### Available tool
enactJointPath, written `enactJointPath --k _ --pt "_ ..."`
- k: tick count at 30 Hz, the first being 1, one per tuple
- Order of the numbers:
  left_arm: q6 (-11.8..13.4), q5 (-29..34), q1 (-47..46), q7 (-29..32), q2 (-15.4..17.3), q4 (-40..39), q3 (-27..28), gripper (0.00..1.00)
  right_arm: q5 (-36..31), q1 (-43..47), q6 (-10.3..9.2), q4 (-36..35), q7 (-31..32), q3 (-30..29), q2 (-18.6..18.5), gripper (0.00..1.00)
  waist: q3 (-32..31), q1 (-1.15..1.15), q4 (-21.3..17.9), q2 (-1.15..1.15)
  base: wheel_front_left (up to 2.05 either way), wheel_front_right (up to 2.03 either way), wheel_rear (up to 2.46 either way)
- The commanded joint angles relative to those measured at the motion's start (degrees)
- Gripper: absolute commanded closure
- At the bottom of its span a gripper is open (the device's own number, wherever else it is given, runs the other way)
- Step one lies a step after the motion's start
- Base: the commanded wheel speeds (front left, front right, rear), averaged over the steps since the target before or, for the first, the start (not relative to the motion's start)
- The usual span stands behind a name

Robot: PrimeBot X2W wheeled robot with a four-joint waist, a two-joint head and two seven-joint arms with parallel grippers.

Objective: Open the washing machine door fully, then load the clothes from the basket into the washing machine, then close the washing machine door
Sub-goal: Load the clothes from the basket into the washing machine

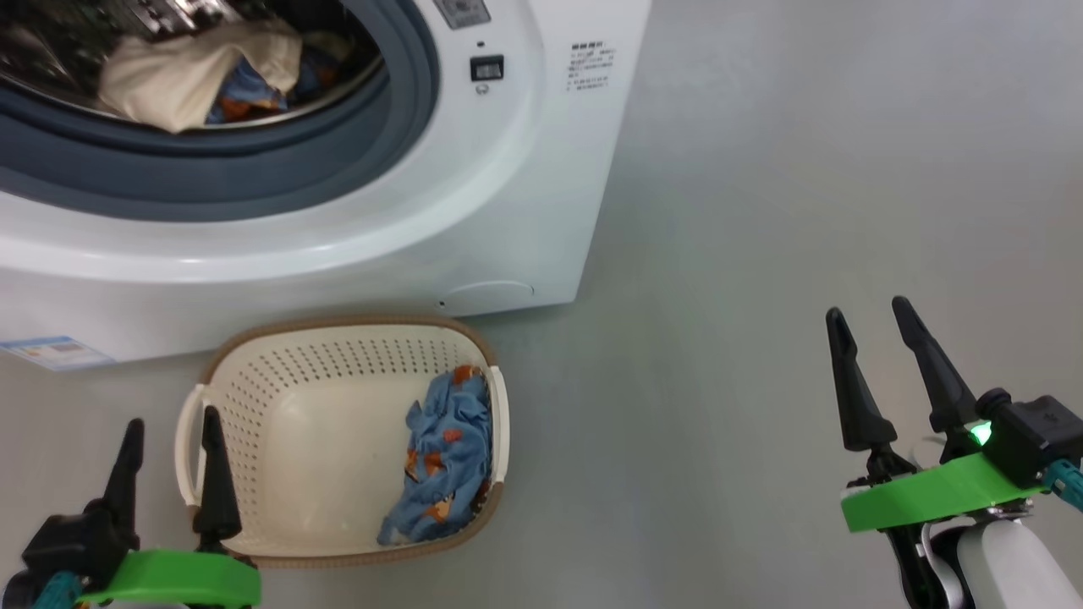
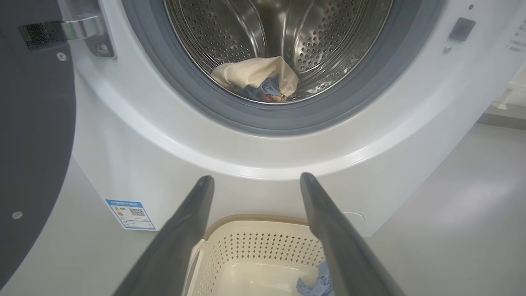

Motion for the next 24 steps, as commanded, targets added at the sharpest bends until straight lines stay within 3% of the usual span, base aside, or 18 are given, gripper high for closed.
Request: enactJointPath --k 1,24 --pt "-0.1 -0.4 -1.4 -0.3 1.7 -0.1 1.2 0.00 -0.3 -1.4 0.25 -1.6 -0.5 1.4 -0.3 0.00 2.9 -0.01 -1.1 0.00 0.00 0.00 0.00" --pt "-0.1 -9.3 -17.2 -0.3 8.2 24.3 -17.0 0.00 -0.2 -9.1 0.25 -2.1 -0.5 3.3 2.8 0.00 15.5 -0.01 -4.9 0.00 0.00 0.00 0.00"
